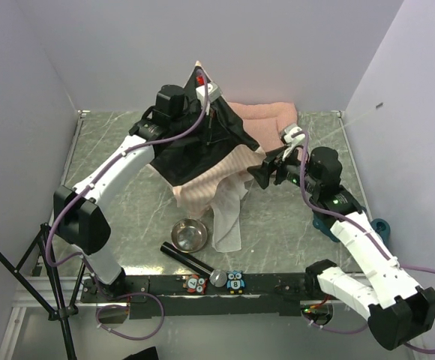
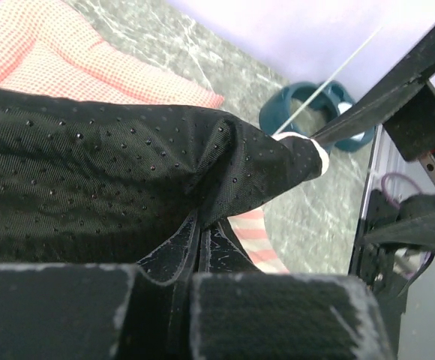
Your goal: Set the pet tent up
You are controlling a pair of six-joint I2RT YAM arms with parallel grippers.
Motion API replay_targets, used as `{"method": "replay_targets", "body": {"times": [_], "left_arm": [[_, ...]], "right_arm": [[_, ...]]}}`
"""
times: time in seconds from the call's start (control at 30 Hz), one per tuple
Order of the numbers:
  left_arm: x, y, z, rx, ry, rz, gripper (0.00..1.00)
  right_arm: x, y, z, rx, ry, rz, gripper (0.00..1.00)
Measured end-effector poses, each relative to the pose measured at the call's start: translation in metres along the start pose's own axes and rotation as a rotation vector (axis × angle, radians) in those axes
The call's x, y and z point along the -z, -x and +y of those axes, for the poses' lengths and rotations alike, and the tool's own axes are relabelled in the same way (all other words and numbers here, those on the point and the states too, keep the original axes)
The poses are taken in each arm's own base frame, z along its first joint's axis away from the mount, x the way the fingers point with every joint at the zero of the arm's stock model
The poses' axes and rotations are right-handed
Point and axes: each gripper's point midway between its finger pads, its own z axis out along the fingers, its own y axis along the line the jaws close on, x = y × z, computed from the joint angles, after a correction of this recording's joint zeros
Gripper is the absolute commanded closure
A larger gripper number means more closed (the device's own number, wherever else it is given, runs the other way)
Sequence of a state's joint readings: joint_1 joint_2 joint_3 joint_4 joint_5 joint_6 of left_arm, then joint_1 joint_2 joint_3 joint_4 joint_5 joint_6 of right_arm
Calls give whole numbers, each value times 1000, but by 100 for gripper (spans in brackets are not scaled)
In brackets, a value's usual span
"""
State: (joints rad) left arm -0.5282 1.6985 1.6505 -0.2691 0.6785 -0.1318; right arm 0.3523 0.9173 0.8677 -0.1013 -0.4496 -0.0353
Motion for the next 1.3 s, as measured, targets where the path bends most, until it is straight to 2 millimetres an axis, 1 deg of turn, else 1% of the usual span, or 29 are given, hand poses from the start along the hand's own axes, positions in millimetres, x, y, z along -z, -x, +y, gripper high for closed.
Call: {"method": "replay_targets", "body": {"times": [0.1,0.2,0.33,0.47,0.57,0.67,0.73,0.87,0.93,0.97,1.0,1.03,1.07,1.1,1.13,1.2,1.3], "left_arm": [[1,2,4,41,7,-18,99],[4,5,7,76,5,-32,99],[8,10,9,103,-12,-47,99],[13,10,8,126,-44,-50,99],[15,7,6,141,-66,-44,99],[17,6,2,152,-89,-39,99],[18,7,-1,154,-104,-38,99],[21,9,-5,164,-126,-41,99],[23,11,-4,176,-132,-47,99],[25,11,-3,184,-134,-49,99],[26,11,-2,188,-134,-52,95],[27,11,0,188,-134,-54,82],[28,11,1,183,-131,-54,67],[30,11,2,163,-129,-54,48],[31,11,2,135,-127,-52,38],[37,13,2,53,-121,-44,30],[46,28,-7,-155,-114,-37,24]], "right_arm": [[1,0,-10,-13,-70,-22,20],[1,-14,-19,-21,-119,-14,20],[-7,-37,-33,-19,-163,18,21],[-18,-49,-48,-22,-188,28,24],[-25,-46,-54,-8,-182,7,27],[-32,-39,-52,12,-151,-29,32],[-36,-34,-48,23,-118,-51,38],[-42,-32,-42,37,-69,-65,72],[-44,-35,-42,38,-57,-59,93],[-44,-36,-42,39,-54,-57,100],[-45,-36,-41,42,-45,-56,100],[-45,-36,-39,44,-38,-57,100],[-44,-35,-39,48,-33,-60,100],[-44,-34,-37,55,-26,-63,100],[-43,-34,-36,58,-20,-62,100],[-41,-34,-33,67,-2,-58,100],[-39,-34,-27,81,31,-52,100]]}}
